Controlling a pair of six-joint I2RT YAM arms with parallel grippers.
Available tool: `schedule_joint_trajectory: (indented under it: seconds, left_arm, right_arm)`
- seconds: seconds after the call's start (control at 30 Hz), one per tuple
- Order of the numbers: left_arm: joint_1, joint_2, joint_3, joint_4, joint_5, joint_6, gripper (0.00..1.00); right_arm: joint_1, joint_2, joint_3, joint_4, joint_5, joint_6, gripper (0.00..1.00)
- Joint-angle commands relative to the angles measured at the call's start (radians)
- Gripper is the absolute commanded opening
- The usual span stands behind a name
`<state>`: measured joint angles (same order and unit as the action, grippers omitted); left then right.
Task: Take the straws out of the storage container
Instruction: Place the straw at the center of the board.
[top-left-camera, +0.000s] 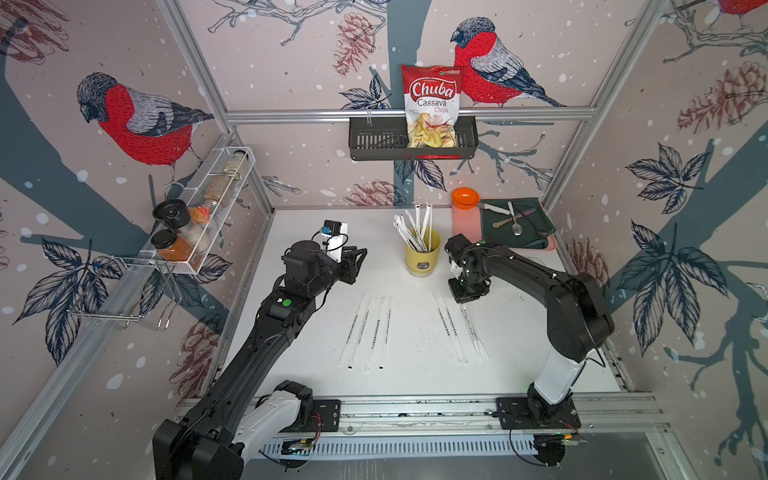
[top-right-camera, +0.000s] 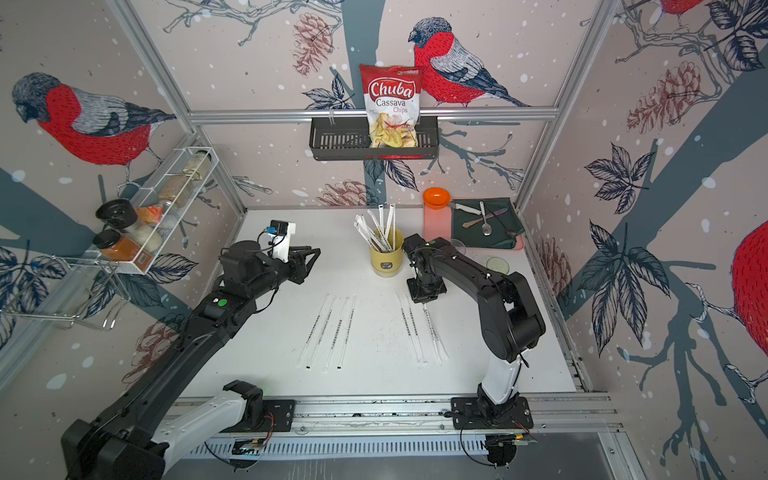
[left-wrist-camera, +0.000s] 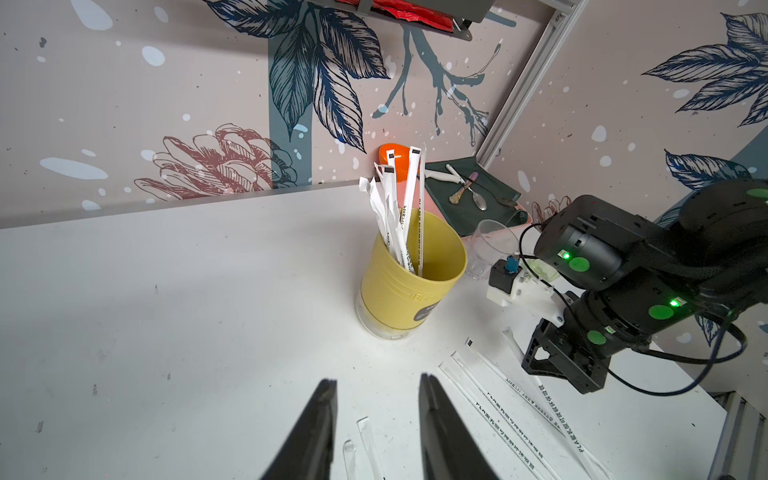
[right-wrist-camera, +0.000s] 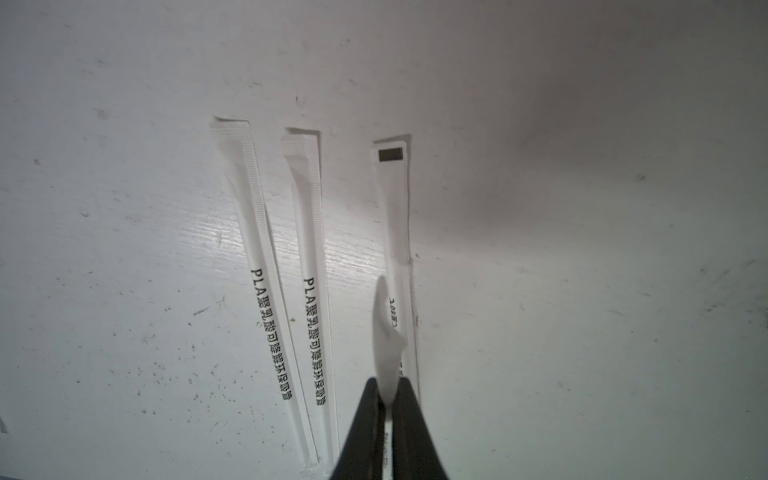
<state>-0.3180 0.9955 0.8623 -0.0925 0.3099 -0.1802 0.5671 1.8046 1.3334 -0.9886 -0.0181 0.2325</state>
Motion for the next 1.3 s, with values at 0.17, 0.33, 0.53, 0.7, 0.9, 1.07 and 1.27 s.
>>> schedule_joint_trajectory:
  seconds: [0.17, 0.33, 0.53, 0.7, 0.9, 1.07, 1.27]
  left_arm:
    - [-0.001, 0.011, 0.005, 0.009, 0.004, 0.008, 0.37]
    - [-0.002, 0.015, 0.007, 0.003, 0.001, 0.014, 0.37]
    - [-0.001, 0.015, 0.009, 0.002, -0.002, 0.016, 0.37]
    - [-0.002, 0.018, 0.008, 0.0, 0.0, 0.018, 0.37]
    - [-0.002, 0.018, 0.008, 0.002, -0.001, 0.019, 0.37]
    - [-0.001, 0.019, 0.008, -0.001, -0.005, 0.021, 0.37]
    - [-0.002, 0.023, 0.009, -0.003, -0.015, 0.025, 0.37]
  right_arm:
    - [0.003, 0.048, 0.026, 0.038, -0.05, -0.015, 0.1]
    - [0.011, 0.065, 0.012, 0.052, -0.071, -0.015, 0.11]
    - [0.019, 0.093, -0.004, 0.071, -0.073, -0.018, 0.14]
    - [0.019, 0.109, -0.001, 0.076, -0.064, -0.022, 0.16]
    - [0.019, 0.124, 0.004, 0.082, -0.055, -0.024, 0.19]
    - [0.019, 0.105, 0.014, 0.076, -0.047, -0.018, 0.2]
    - [0.019, 0.024, 0.026, 0.068, -0.033, 0.0, 0.2]
